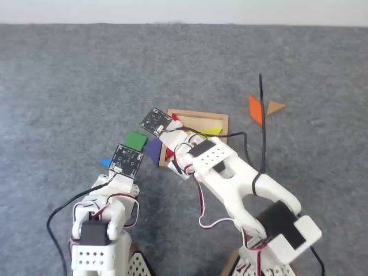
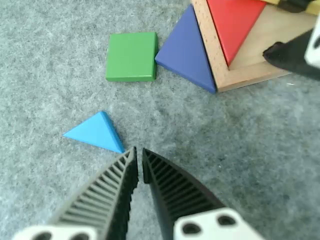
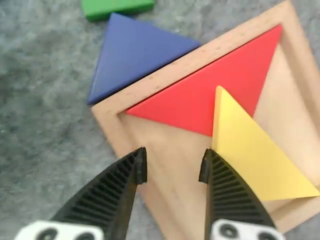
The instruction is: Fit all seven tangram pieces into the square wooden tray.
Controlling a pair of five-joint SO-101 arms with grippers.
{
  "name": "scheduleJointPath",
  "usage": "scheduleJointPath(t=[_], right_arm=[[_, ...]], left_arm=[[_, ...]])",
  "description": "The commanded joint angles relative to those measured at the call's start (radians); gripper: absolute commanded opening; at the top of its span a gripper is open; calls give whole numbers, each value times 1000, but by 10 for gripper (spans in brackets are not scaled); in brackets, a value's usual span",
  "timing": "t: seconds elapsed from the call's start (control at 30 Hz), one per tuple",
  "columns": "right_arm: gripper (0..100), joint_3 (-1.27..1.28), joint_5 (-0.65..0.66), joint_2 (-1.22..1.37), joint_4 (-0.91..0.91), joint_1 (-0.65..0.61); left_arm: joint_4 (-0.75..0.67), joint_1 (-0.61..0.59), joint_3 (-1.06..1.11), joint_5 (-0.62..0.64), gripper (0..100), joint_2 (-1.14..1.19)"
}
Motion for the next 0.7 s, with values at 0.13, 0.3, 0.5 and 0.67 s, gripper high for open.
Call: scheduleJointPath(t=[0.13, 0.3, 0.5, 0.67], right_arm=[[190, -170, 28, 58, -10, 122], [190, -204, 28, 84, -7, 145], [190, -195, 23, 22, -7, 136], [190, -209, 20, 4, -45, 168]], left_arm=[[3, -5, -7, -11, 16, -23], [3, -5, -7, -11, 16, -23], [3, -5, -7, -11, 16, -23], [3, -5, -7, -11, 16, -23]])
